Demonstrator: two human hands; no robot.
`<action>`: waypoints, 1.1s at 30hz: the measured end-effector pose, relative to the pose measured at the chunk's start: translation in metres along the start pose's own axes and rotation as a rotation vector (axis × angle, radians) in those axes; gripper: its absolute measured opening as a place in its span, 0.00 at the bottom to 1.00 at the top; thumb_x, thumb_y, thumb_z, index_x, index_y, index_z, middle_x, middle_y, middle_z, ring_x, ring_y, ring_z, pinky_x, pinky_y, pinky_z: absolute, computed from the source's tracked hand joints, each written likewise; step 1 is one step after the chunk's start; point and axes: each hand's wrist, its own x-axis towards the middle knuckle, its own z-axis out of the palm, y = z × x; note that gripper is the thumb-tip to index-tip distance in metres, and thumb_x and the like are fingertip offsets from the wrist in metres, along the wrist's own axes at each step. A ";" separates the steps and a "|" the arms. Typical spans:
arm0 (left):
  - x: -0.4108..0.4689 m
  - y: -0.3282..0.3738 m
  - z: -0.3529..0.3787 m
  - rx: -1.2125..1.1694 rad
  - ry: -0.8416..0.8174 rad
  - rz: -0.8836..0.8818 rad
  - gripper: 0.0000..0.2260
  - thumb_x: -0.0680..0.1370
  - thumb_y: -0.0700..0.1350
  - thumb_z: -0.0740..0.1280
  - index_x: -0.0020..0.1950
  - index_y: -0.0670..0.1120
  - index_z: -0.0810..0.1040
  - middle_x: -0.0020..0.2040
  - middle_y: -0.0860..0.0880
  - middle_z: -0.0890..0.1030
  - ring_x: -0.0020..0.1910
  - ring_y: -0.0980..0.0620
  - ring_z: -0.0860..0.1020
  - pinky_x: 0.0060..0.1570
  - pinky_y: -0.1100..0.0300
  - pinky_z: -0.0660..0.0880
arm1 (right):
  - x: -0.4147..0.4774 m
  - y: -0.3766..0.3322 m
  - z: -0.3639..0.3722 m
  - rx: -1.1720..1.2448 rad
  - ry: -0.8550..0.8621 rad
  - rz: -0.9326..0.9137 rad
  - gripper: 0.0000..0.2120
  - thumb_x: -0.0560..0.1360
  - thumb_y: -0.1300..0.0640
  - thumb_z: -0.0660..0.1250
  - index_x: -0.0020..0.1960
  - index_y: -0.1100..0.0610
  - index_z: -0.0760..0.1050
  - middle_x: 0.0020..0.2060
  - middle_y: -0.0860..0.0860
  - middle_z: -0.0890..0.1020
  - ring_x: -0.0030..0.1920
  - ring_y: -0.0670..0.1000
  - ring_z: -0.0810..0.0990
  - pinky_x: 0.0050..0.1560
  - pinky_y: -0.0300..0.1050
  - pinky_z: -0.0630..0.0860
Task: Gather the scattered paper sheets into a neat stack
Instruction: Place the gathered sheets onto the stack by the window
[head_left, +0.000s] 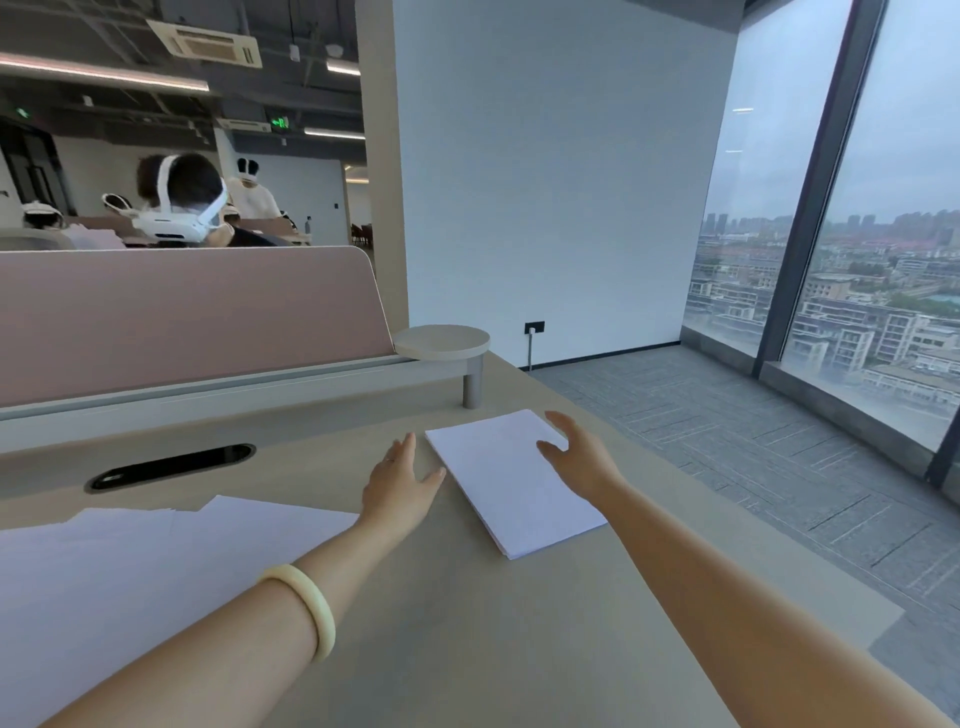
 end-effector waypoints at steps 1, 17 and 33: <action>-0.005 -0.003 -0.009 -0.004 0.014 -0.004 0.31 0.80 0.52 0.60 0.78 0.47 0.50 0.79 0.48 0.51 0.78 0.48 0.53 0.75 0.52 0.54 | -0.005 -0.010 0.002 0.017 -0.005 -0.014 0.24 0.80 0.53 0.60 0.74 0.51 0.60 0.72 0.50 0.68 0.68 0.54 0.70 0.61 0.47 0.72; -0.084 -0.115 -0.173 0.006 0.278 -0.180 0.30 0.79 0.51 0.61 0.78 0.49 0.51 0.78 0.48 0.54 0.77 0.46 0.54 0.72 0.48 0.59 | -0.076 -0.170 0.100 0.139 -0.253 -0.230 0.22 0.80 0.52 0.59 0.73 0.51 0.62 0.71 0.46 0.69 0.69 0.51 0.70 0.61 0.42 0.68; -0.195 -0.285 -0.273 0.187 0.263 -0.772 0.37 0.75 0.64 0.60 0.78 0.51 0.50 0.77 0.46 0.57 0.74 0.40 0.60 0.70 0.46 0.61 | -0.106 -0.218 0.241 -0.296 -0.462 -0.069 0.34 0.75 0.36 0.57 0.76 0.50 0.54 0.73 0.52 0.61 0.71 0.59 0.63 0.68 0.57 0.66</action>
